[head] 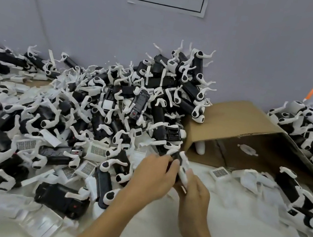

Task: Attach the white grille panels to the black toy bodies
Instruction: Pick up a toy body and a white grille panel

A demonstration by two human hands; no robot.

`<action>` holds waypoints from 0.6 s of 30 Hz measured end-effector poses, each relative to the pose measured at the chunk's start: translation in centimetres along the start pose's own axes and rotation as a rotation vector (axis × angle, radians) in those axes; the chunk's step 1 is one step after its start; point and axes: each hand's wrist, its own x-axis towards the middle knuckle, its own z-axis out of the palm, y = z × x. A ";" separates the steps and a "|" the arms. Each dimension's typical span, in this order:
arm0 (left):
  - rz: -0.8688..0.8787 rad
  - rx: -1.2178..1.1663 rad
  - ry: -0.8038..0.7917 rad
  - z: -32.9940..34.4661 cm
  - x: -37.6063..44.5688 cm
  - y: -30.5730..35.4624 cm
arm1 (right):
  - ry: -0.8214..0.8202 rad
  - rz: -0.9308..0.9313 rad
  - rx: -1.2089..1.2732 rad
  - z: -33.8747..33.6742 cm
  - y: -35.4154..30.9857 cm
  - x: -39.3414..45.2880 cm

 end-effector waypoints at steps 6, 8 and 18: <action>-0.283 -1.106 0.078 1.6 0.1 -0.3 | -0.115 0.289 0.604 -2.0 -3.7 0.9; -0.315 -1.263 -0.070 1.8 0.2 -0.6 | -0.151 0.347 0.697 -2.1 -3.8 1.0; -0.170 -1.471 -0.095 0.7 0.1 -1.8 | -0.001 0.126 -0.015 -0.9 -3.1 1.2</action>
